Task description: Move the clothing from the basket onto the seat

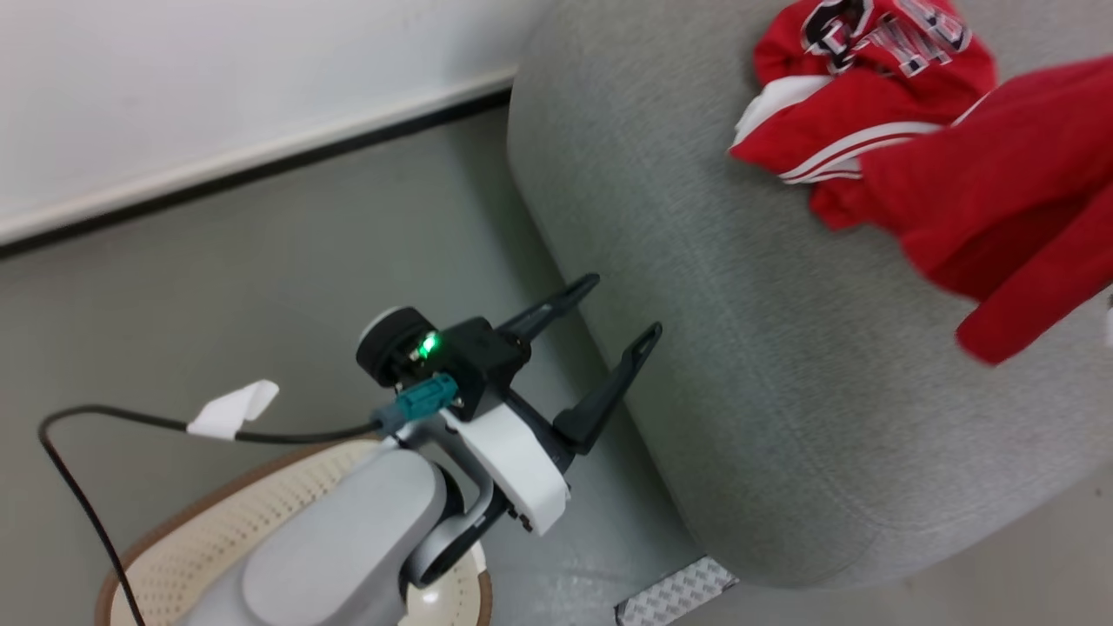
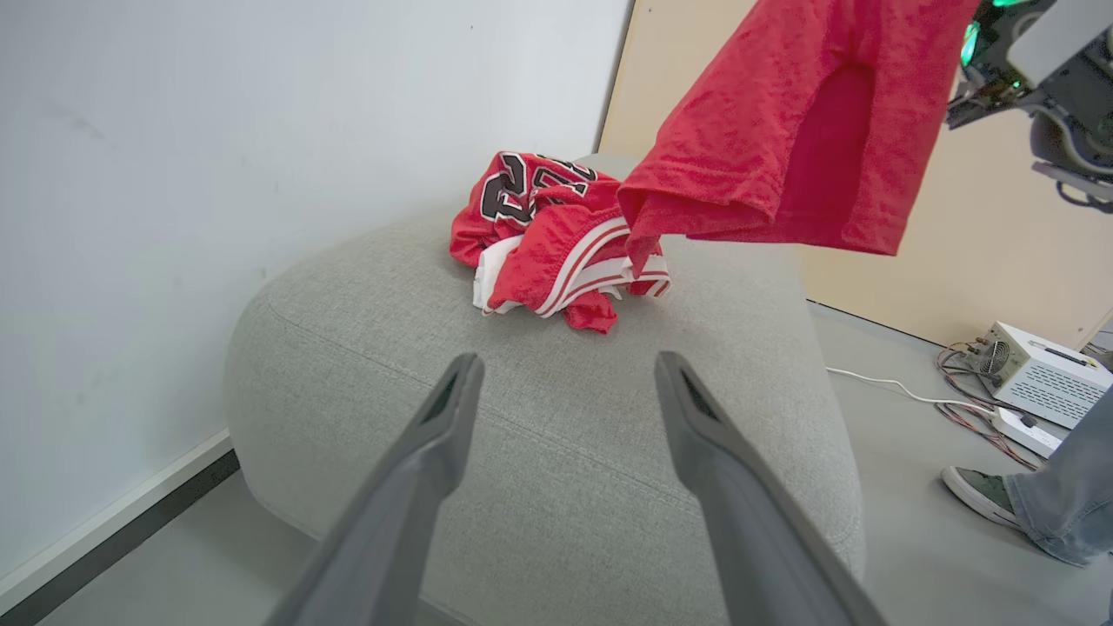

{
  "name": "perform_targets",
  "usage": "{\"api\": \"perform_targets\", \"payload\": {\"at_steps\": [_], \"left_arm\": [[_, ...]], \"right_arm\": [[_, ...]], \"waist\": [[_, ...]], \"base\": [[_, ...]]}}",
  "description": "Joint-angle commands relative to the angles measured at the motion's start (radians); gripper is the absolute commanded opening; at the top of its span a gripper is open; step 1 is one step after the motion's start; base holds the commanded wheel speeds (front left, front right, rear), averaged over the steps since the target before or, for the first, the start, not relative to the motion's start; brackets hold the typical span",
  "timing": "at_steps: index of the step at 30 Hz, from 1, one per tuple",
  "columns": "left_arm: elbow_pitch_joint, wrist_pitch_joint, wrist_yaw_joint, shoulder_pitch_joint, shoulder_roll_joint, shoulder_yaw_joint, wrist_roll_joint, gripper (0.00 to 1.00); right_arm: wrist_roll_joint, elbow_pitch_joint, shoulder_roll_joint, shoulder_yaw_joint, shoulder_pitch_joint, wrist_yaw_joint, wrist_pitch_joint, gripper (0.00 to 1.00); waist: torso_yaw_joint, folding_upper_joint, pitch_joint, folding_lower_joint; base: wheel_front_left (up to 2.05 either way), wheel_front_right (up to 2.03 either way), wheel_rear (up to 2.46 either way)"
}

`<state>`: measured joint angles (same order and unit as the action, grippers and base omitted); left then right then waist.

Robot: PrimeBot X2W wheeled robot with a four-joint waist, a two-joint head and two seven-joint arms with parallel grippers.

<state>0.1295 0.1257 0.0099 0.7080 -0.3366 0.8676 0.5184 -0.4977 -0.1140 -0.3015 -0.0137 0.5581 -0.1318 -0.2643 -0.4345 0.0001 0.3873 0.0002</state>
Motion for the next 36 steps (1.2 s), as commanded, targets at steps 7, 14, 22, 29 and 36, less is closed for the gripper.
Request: {"api": "perform_targets", "payload": {"at_steps": [7, 14, 22, 29, 36], "left_arm": [[-0.035, -0.02, 0.007, 0.073, -0.026, -0.018, -0.026, 1.0], [-0.061, -0.026, 0.021, 0.107, -0.049, -0.033, -0.045, 1.0], [-0.062, -0.003, 0.029, 0.112, -0.053, -0.046, -0.034, 1.0], [-0.04, 0.022, 0.037, 0.087, -0.06, -0.055, -0.019, 1.0], [0.009, 0.06, 0.044, 0.028, -0.053, -0.052, 0.005, 1.0]], "right_arm": [[-0.019, -0.173, -0.1, -0.045, 0.203, 0.002, 0.0, 0.0], [-0.016, -0.398, -0.179, -0.036, 0.364, 0.002, 0.027, 0.0], [-0.011, -0.667, -0.254, 0.09, 0.481, 0.002, 0.237, 0.0], [-0.069, -0.757, -0.265, 0.198, 0.495, 0.002, 0.378, 1.0], [-0.105, -0.779, -0.269, 0.292, 0.456, 0.002, 0.366, 1.0]], "waist": [[0.143, -0.0001, 0.218, -0.0002], [0.219, -0.0001, 0.33, -0.0002], [0.272, -0.0001, 0.377, -0.0002], [0.272, -0.0001, 0.336, -0.0002], [0.242, -0.0001, 0.184, -0.0002]], "base": [[0.0, 0.0, 0.0], [0.0, 0.0, 0.0], [0.0, 0.0, 0.0], [0.0, 0.0, 0.0], [0.0, 0.0, 0.0]]}}
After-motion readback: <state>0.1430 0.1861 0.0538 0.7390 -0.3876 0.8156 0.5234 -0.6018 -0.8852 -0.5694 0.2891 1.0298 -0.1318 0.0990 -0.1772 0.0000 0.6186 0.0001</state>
